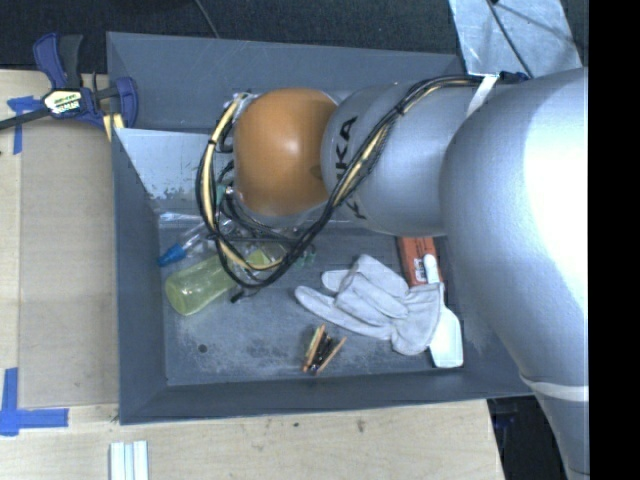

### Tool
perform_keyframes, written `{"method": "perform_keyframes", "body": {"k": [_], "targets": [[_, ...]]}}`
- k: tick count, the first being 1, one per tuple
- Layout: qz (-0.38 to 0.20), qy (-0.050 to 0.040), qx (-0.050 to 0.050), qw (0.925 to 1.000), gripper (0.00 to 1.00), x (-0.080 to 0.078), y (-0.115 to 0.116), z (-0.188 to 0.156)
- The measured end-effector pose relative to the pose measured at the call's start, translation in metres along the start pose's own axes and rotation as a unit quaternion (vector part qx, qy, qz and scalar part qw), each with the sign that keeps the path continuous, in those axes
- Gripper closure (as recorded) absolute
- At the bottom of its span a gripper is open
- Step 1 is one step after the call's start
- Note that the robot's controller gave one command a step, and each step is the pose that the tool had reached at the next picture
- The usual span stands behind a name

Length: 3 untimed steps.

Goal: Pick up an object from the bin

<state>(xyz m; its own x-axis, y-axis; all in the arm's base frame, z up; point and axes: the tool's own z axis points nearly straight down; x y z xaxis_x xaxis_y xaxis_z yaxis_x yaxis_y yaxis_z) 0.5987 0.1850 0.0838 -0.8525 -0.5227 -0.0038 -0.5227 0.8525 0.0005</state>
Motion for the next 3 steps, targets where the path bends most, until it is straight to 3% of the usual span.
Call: {"method": "perform_keyframes", "body": {"k": [1,2,3], "targets": [[-0.024,0.0005,0.000,0.9997,1.00,0.010,-0.012,-0.094],[-0.024,0.0005,0.000,0.9997,1.00,0.010,-0.012,-0.094],[-0.021,0.0018,0.000,0.9998,1.00,0.000,-0.020,-0.126]]}}
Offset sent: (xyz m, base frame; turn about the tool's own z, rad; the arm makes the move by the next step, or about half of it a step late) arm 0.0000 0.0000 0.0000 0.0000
